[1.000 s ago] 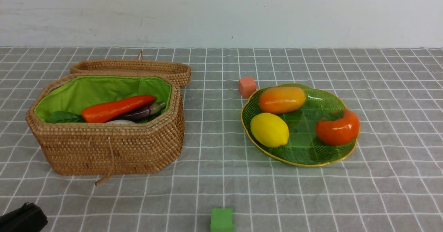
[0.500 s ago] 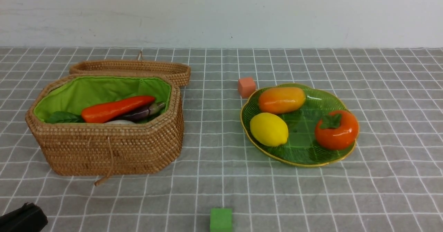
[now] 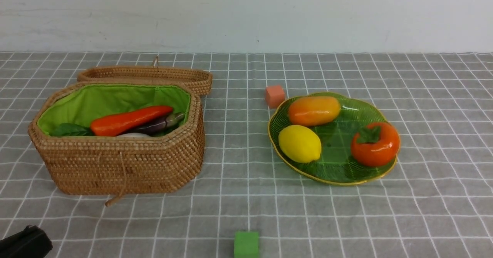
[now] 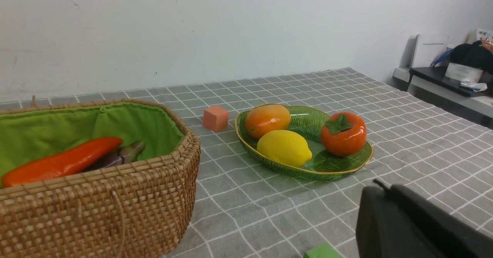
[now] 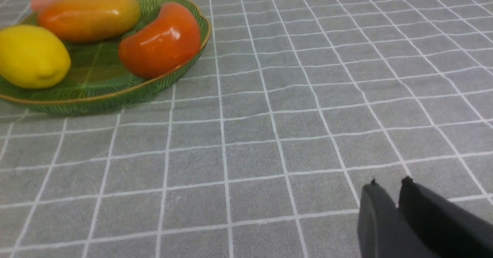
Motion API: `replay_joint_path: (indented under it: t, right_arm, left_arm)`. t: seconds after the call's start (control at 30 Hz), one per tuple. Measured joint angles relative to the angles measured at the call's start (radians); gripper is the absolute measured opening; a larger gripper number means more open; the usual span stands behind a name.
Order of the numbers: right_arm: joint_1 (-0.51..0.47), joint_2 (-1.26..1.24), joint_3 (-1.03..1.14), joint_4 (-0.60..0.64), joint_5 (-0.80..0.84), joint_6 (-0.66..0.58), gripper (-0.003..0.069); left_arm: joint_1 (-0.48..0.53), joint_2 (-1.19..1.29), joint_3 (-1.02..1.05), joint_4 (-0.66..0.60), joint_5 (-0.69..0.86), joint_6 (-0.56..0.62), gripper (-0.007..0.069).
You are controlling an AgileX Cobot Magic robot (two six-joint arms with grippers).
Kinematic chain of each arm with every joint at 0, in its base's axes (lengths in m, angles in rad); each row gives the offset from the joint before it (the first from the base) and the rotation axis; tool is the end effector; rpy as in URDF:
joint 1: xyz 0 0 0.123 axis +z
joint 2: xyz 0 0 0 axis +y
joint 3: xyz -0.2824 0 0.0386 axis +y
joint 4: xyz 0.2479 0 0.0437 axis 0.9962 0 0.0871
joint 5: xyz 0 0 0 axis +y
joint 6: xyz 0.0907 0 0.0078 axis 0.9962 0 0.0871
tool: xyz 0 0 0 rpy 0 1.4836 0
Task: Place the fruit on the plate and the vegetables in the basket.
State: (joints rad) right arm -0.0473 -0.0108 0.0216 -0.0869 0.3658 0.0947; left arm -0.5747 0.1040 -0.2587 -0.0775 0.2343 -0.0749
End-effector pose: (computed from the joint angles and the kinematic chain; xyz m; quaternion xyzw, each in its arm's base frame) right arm 0.0526 -0.0053 0.1736 0.0336 0.8006 -0.0225 0.5979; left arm 0.0431 -0.0298 0.2727 0.1545 0.6870 -0.2577 0.6616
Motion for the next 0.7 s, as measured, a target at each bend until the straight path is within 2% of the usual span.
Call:
replay_joint_path:
  t: [0.07,0.2,0.33,0.47,0.53,0.7]
  right_arm:
    - [0.000,0.000,0.000,0.049,0.003,-0.100,0.0095]
    - [0.000,0.000,-0.003,0.087,0.016,-0.195,0.0098]
    - [0.000,0.000,-0.004,0.109,0.017,-0.217,0.0097]
    - [0.000,0.000,-0.004,0.122,0.017,-0.220,0.0001]
    - [0.000,0.000,-0.004,0.128,0.017,-0.220,-0.0015]
    - [0.000,0.000,-0.004,0.131,0.017,-0.220,-0.0018]
  left_arm:
    - [0.000,0.000,0.000,0.000,0.000,0.000,-0.0006]
    - [0.000,0.000,0.000,0.000,0.000,0.000,-0.0002]
    - [0.000,0.000,0.000,0.000,0.000,0.000,-0.0001]
    - [0.000,0.000,0.000,0.000,0.000,0.000,0.0003]
    - [0.000,0.000,0.000,0.000,0.000,0.000,0.0005]
    - [0.000,0.000,0.000,0.000,0.000,0.000,0.0008]
